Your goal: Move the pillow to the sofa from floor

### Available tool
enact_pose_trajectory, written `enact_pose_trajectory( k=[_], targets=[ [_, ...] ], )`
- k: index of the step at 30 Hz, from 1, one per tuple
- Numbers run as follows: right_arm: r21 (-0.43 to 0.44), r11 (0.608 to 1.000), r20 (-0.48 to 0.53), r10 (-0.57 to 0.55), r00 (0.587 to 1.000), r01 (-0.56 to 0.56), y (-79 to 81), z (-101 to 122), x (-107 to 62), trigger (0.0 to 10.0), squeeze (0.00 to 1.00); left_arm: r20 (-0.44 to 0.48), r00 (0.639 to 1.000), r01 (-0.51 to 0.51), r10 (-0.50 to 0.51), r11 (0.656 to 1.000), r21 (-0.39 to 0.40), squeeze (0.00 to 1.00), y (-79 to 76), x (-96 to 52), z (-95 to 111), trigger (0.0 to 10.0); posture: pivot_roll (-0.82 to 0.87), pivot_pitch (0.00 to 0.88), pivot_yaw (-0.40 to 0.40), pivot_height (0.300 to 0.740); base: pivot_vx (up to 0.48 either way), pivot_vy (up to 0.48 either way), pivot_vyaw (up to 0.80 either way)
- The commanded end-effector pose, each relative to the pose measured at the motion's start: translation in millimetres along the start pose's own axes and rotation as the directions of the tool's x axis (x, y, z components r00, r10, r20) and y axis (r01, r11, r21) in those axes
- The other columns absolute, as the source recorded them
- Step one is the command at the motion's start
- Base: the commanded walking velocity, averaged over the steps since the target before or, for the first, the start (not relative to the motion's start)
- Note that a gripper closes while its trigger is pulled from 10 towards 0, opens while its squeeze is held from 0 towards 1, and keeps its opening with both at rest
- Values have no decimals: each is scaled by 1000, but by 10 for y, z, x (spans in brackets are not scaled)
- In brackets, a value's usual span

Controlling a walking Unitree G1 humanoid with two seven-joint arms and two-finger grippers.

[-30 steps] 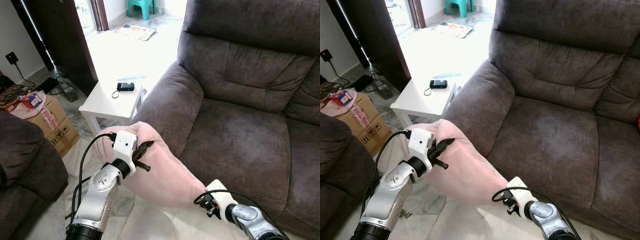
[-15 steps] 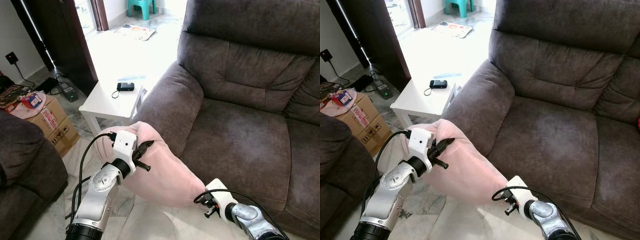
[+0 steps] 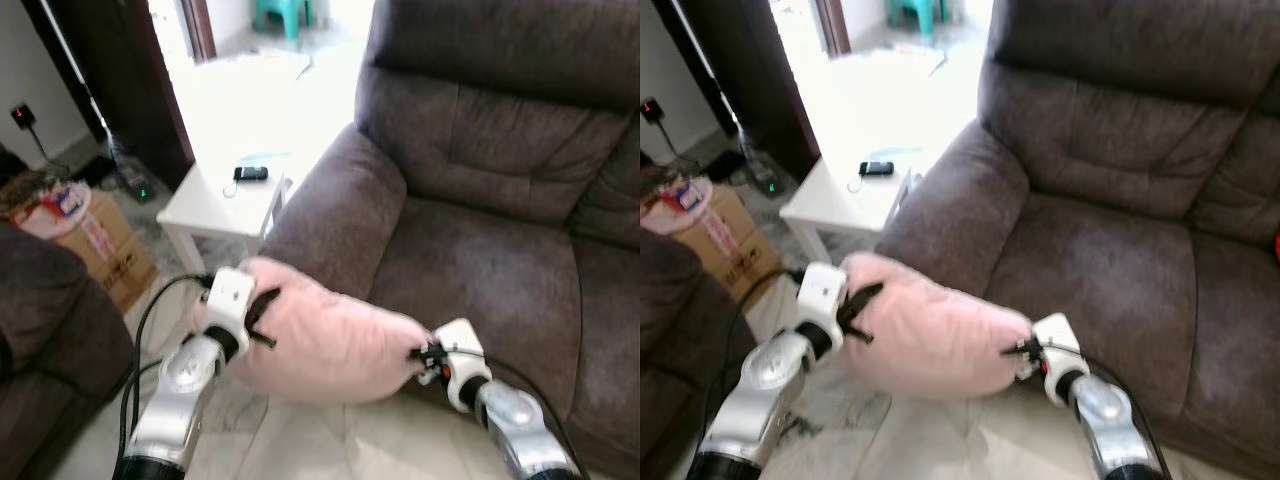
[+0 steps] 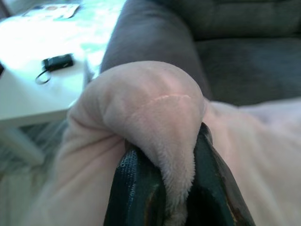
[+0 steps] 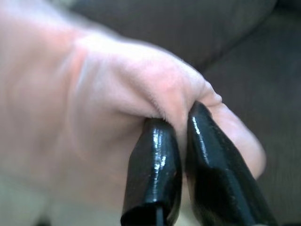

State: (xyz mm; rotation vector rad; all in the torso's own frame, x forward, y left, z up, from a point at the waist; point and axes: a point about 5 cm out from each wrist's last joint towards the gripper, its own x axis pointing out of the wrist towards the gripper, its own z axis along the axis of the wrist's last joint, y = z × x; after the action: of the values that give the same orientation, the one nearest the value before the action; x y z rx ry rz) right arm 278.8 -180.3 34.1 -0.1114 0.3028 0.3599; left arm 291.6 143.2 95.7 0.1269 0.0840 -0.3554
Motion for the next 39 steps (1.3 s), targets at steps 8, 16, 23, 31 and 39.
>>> enact_pose_trajectory(
  k=[8, 16, 23, 31, 39],
  targets=[
    [122, 991, 374, -96, 923, 54, 417, 712, -2, 10000, 0, 186, 977, -93, 102, 994, -59, 0, -16, -44, 189, 10000, 139, 41, -24, 740, 0, 0, 0],
    [162, 986, 409, -101, 907, 37, 606, 850, 144, 10000, 0, 223, 969, -99, 105, 994, -37, 0, -126, 22, 245, 10000, 151, 0, -43, 740, 0, 0, 0],
    [185, 982, 425, -107, 899, 29, 627, 946, 219, 10000, 0, 229, 966, -119, 123, 992, -31, 0, -139, 36, 252, 10000, 156, 0, -46, 740, 0, 0, -637],
    [162, 986, 436, -103, 894, 35, 648, 976, 263, 10000, 0, 228, 963, -144, 141, 990, -4, 0, -73, 46, 254, 10000, 155, 0, -34, 740, 0, -300, -800],
    [163, 986, 430, -89, 899, 20, 701, 947, 280, 10000, 0, 238, 964, -121, 118, 993, -2, 0, -103, 79, 276, 10000, 152, 0, -33, 740, 0, -445, -800]
  ],
)
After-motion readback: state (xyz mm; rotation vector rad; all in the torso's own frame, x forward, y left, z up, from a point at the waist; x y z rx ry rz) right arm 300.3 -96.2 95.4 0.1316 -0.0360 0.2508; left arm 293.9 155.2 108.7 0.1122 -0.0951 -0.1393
